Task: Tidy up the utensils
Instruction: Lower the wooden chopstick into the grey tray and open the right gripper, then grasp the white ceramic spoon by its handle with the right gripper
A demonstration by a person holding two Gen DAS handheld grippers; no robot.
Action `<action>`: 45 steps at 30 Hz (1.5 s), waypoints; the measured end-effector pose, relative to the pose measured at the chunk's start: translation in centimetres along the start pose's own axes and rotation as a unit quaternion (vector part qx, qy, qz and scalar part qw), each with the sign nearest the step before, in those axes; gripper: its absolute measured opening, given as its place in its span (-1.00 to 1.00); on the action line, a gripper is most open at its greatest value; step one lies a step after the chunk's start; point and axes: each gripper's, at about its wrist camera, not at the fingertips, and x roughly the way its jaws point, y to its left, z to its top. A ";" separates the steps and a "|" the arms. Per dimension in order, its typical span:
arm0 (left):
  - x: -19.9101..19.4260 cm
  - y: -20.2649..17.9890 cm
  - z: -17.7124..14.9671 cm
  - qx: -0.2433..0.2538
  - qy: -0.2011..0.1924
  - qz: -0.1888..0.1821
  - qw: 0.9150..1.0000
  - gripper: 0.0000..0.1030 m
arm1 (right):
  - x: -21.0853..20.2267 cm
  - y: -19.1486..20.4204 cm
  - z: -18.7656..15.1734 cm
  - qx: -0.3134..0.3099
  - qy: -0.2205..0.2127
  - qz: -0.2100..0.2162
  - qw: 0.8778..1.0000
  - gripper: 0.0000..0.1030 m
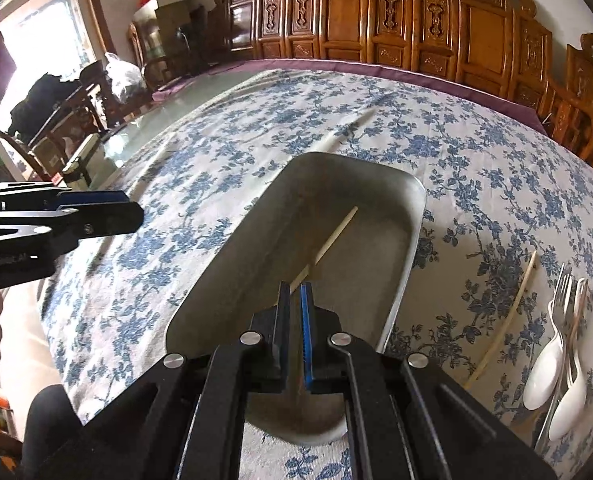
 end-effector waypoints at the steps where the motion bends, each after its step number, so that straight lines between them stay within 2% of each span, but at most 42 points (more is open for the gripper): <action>1: -0.2 -0.3 0.0 0.002 -0.001 0.000 1.000 -0.53 | -0.5 0.0 -0.1 -0.002 -0.005 0.004 1.000 -0.87; 5: -0.9 -1.4 0.0 0.011 -0.008 -0.003 1.000 -0.47 | -3.6 -0.8 -0.8 0.000 -0.029 0.007 1.000 -0.85; 10: -1.7 -3.8 0.2 0.026 -0.018 -0.016 0.999 -0.34 | -8.0 -3.5 -2.5 -0.007 -0.052 -0.014 0.999 -0.53; 13: -2.2 -6.2 0.4 0.044 -0.030 -0.019 0.998 0.00 | -10.4 -5.9 -3.6 -0.005 -0.062 -0.033 0.997 -0.51; 15: -2.3 -7.8 0.6 0.054 -0.033 -0.021 0.998 0.04 | -12.1 -8.0 -4.2 0.000 -0.069 -0.049 0.996 -0.49; 17: -2.3 -9.3 0.7 0.059 -0.033 -0.031 0.997 0.22 | -13.2 -9.8 -4.7 0.004 -0.076 -0.069 0.995 -0.45; 22: -1.8 -12.9 1.0 0.068 -0.035 -0.061 0.995 0.27 | -14.7 -14.9 -5.3 0.028 -0.089 -0.103 0.990 -0.36; 27: -0.5 -16.3 1.0 0.076 -0.029 -0.082 0.993 0.27 | -14.4 -19.4 -6.1 0.049 -0.086 -0.122 0.988 -0.36; 31: 1.1 -18.6 1.1 0.086 -0.018 -0.090 0.992 0.27 | -13.0 -22.0 -7.1 0.067 -0.069 -0.117 0.988 -0.36; 36: 3.0 -20.6 1.2 0.094 -0.008 -0.090 0.992 0.27 | -10.3 -24.1 -7.8 0.083 -0.044 -0.109 0.990 -0.36; 45: 5.4 -22.5 1.3 0.097 0.009 -0.090 0.991 0.27 | -5.2 -26.0 -7.0 0.093 0.008 -0.096 0.991 -0.36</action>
